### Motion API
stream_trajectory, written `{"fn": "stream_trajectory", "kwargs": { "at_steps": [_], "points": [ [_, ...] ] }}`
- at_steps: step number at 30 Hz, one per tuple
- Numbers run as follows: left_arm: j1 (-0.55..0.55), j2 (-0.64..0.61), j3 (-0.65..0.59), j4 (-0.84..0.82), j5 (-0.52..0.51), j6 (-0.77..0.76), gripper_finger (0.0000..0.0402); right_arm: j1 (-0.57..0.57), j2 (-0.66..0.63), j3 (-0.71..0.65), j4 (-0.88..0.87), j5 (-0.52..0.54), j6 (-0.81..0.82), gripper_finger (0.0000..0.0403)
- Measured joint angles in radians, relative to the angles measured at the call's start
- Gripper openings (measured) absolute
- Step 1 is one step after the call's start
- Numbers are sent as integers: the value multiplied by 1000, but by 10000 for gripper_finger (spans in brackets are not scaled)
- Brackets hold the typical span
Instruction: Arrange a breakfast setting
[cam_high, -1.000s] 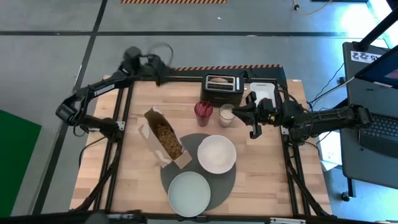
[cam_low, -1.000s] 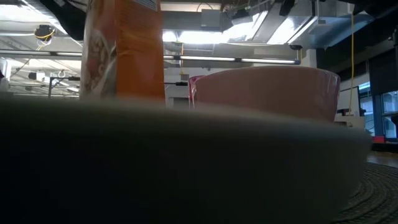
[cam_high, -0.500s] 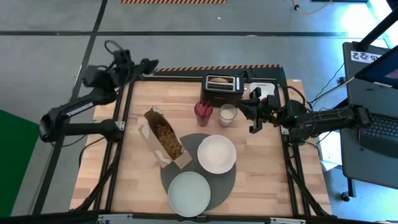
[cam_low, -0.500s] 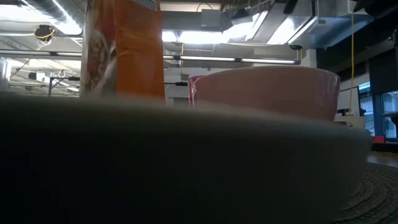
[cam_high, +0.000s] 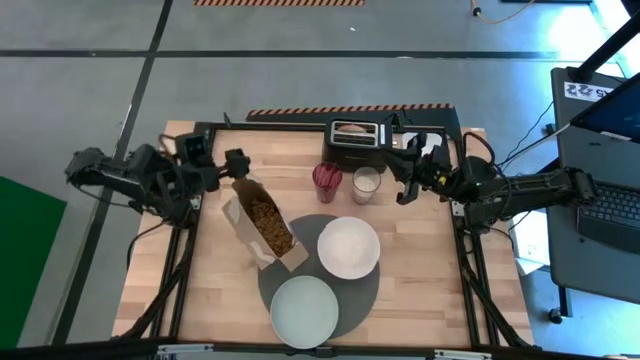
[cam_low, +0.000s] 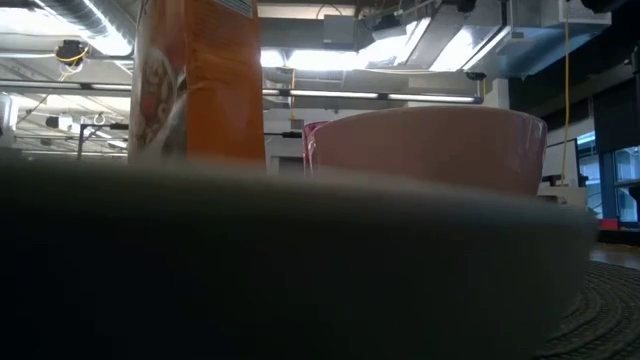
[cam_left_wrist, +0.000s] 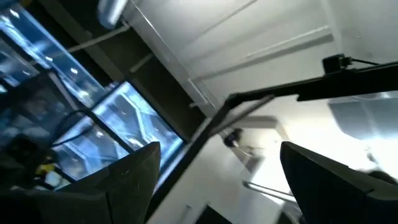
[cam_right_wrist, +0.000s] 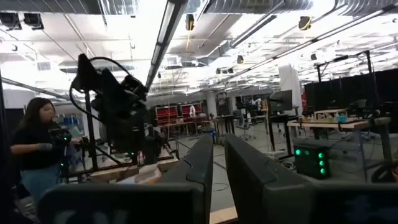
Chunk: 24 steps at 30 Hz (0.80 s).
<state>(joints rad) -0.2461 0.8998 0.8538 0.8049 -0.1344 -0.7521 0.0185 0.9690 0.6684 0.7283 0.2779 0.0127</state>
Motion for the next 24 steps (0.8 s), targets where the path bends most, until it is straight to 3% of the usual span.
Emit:
{"fn": "stream_trajectory", "kwargs": {
  "at_steps": [2,4,8,11,18,24],
  "points": [
    [-72,-12,46,-112,-62,45,324,0,14,30,-43,0,-26,46],
    [-141,-29,121,-338,-137,78,324,0,39,65,-71,0,-54,46],
    [-315,-36,311,-888,-419,96,324,-3,104,122,-118,-1,-101,46],
    [-461,-36,393,-1109,-615,46,324,-22,155,161,-127,-42,-98,46],
    [-752,-26,411,-1444,-900,-327,324,-47,249,235,-128,-175,-94,46],
    [-879,31,411,-1872,-971,-816,324,-47,274,246,-133,-185,-96,46]
  ]
}}
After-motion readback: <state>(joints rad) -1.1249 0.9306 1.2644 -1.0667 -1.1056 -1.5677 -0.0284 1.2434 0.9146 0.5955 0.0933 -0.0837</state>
